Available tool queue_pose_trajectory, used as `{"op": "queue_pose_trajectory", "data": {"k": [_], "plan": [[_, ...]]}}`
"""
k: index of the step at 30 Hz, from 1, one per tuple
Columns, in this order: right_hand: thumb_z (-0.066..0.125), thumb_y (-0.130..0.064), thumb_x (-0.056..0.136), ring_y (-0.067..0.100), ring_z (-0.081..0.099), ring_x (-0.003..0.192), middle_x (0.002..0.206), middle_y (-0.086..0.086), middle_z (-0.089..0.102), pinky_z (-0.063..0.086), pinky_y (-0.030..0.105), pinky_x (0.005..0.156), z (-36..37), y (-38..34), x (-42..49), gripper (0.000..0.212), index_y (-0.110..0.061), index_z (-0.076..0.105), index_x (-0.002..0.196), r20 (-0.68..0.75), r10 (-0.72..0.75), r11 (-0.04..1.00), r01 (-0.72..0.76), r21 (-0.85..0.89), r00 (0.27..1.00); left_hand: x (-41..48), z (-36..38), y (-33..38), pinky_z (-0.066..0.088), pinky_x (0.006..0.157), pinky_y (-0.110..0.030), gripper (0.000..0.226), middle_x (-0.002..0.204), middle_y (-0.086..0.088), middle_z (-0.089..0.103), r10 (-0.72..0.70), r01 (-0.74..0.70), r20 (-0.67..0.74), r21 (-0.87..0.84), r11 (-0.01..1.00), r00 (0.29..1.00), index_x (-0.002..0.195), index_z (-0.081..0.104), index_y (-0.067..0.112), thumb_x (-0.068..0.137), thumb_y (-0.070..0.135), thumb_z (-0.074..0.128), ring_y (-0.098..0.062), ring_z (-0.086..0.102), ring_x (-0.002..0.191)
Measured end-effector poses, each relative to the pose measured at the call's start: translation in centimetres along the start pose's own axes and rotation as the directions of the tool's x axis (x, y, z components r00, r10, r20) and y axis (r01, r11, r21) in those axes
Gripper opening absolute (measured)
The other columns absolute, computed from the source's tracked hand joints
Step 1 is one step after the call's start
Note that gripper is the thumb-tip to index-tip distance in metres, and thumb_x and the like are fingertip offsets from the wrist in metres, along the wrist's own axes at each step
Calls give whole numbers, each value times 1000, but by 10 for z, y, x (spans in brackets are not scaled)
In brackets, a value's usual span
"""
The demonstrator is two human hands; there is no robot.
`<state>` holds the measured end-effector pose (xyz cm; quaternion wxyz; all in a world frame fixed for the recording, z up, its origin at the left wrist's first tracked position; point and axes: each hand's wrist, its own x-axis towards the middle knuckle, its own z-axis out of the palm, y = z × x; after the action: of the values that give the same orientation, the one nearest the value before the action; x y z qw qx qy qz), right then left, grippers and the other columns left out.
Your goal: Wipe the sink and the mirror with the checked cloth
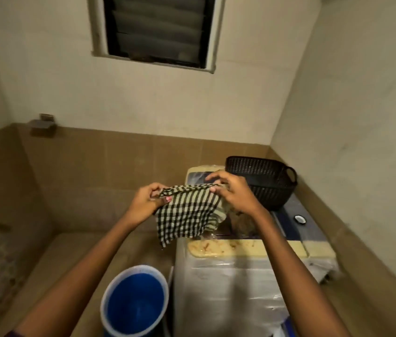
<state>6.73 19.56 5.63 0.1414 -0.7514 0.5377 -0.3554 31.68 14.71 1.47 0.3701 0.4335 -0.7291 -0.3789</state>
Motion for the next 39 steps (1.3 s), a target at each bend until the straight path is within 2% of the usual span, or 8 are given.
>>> {"op": "queue_pose_trajectory", "data": {"k": [8,15,19,22,27,29,32,39], "plan": [[65,-10,87,-3,60,86,94,-9,63,45,17,77,-119,102,1,14,-18,59,97,-269,225,974,-209,87,936,112,128,63,41,37,-18,16,66,7,66,-8,66,168,-345,936,986,100,58,13,86,7,62,-2,55,49],[60,-8,90,17,64,92,94,-3,66,47,26,79,-139,175,23,14,-22,59,94,-282,267,948,-304,-96,921,178,196,57,39,66,-27,25,65,-8,58,-10,39,133,-217,975,991,109,62,15,85,10,64,-21,52,67],[57,-2,90,21,62,101,105,4,65,44,25,84,-137,211,39,19,-13,62,105,-270,275,926,-330,-184,923,212,219,46,34,49,-22,26,56,-3,47,-45,54,61,-149,987,997,113,59,13,87,11,63,-14,42,52],[52,1,90,25,55,111,120,9,56,42,26,89,-127,232,51,29,-15,58,115,-284,290,884,-369,-287,914,227,234,46,51,52,-20,38,80,-11,61,-107,114,39,-266,957,993,125,51,8,88,6,60,-19,60,63],[67,-40,84,27,45,123,135,6,46,34,41,103,-117,238,52,47,-23,50,125,50,415,826,-353,-440,909,223,247,26,28,114,-41,86,145,-13,31,130,-151,367,29,988,921,144,26,16,74,15,76,-29,36,132],[75,-39,77,25,54,115,124,5,59,36,46,105,-109,235,50,50,-22,53,119,233,449,835,-313,-451,862,219,254,15,11,119,-49,71,144,-8,39,106,-266,472,286,921,875,137,37,20,76,21,73,-25,35,134],[73,-28,79,27,56,112,121,9,61,40,40,102,-98,239,46,46,-15,55,119,295,515,641,-133,-756,804,220,257,8,0,117,-48,41,130,-5,57,33,-326,450,592,737,892,123,54,18,84,24,64,-22,42,131],[66,-33,86,27,58,111,119,11,63,46,36,91,-114,254,27,38,-10,61,116,236,545,541,-123,-832,805,221,255,7,-2,118,-41,36,110,-5,69,141,-418,423,686,596,895,123,56,14,88,10,56,-19,58,113]]}}
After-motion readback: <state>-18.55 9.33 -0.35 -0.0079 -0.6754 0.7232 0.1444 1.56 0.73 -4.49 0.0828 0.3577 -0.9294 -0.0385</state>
